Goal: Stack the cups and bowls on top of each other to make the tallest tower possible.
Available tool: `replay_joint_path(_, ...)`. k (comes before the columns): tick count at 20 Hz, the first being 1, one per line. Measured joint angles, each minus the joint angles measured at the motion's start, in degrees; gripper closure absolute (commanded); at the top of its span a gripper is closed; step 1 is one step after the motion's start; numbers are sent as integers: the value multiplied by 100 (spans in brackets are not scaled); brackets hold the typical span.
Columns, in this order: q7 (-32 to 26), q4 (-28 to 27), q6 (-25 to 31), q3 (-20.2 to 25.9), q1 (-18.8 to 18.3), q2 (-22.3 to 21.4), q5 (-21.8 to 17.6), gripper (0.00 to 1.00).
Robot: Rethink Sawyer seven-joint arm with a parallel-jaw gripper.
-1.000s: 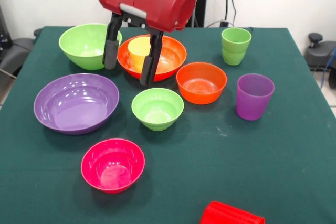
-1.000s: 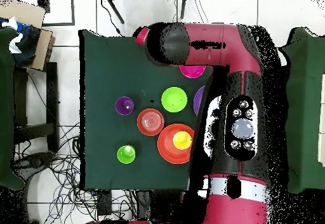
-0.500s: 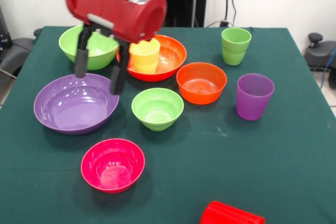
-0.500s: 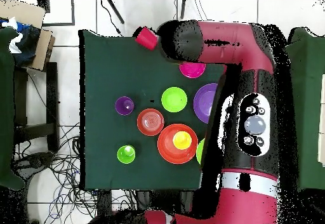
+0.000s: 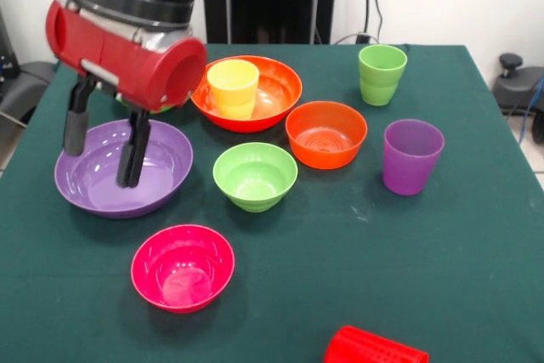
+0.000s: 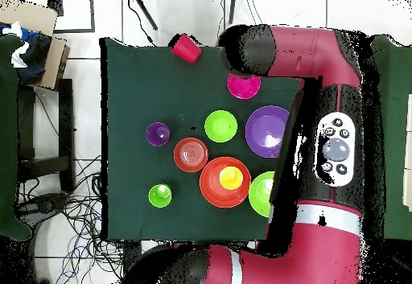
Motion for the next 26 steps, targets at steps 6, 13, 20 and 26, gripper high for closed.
replay_joint_path(6,0,-116,0,22,-7,189,-55,0)
replay_joint_path(13,0,-117,0,34,-4,224,-64,0)
replay_joint_path(20,0,-105,0,35,-1,172,-68,0)
replay_joint_path(26,0,-72,0,34,0,4,-68,0)
